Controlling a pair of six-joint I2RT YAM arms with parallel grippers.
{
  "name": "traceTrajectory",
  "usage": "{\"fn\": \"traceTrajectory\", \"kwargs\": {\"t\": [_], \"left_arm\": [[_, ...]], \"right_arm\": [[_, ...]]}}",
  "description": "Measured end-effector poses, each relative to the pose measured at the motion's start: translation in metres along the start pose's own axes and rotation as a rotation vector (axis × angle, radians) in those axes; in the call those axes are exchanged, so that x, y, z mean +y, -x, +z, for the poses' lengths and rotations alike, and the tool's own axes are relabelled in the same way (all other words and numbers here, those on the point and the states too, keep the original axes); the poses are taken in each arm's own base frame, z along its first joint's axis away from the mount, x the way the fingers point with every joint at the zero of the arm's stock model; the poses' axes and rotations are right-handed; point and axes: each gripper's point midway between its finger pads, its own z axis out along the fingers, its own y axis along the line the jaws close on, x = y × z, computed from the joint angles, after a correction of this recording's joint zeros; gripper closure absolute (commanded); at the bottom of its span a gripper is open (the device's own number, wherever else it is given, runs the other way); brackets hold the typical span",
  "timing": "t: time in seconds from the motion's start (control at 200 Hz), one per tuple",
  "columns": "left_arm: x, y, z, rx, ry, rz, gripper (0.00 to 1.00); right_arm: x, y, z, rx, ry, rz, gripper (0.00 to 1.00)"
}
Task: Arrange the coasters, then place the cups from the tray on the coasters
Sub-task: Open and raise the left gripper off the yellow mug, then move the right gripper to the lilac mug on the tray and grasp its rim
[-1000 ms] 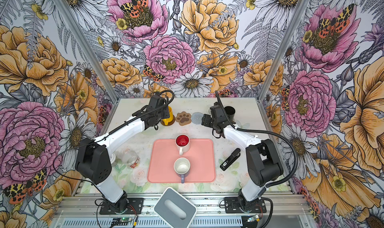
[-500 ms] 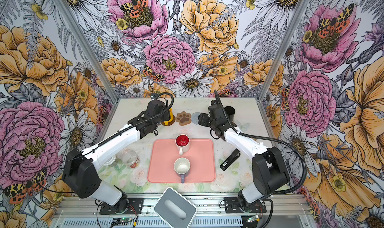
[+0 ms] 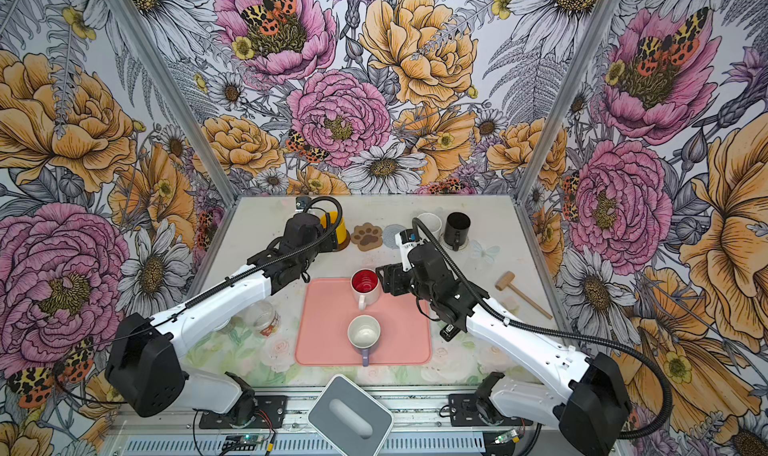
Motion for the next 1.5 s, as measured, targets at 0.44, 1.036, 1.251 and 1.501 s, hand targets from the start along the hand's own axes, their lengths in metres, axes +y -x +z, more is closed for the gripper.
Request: {"fn": "traceTrajectory", "kwargs": {"t": [0.44,1.036,1.251,1.501], "left_arm": [[0.002,0.003,0.003,-0.013,-0.026,-0.023,0.21],[-0.004,0.001,0.003,-0.001,-0.06,-0.023,0.21],[-0.005,0.0,0.003,0.001,-0.066,-0.024,0.21],[-0.004,0.002,0.004,-0.003,-0.069,-0.029,0.21]], "right_arm": [[0.05,-0.112,-0.02,0.27,0.075,-0.14,0.31],[0.06,-0.185,-0.013,0.491,0.044,-0.167,0.33],[0.06,-0.197,-0.011,0.531,0.033,-0.155,0.33],[0.053,-0.215,-0.002,0.594,-0.008,-0.154,0.33]]}}
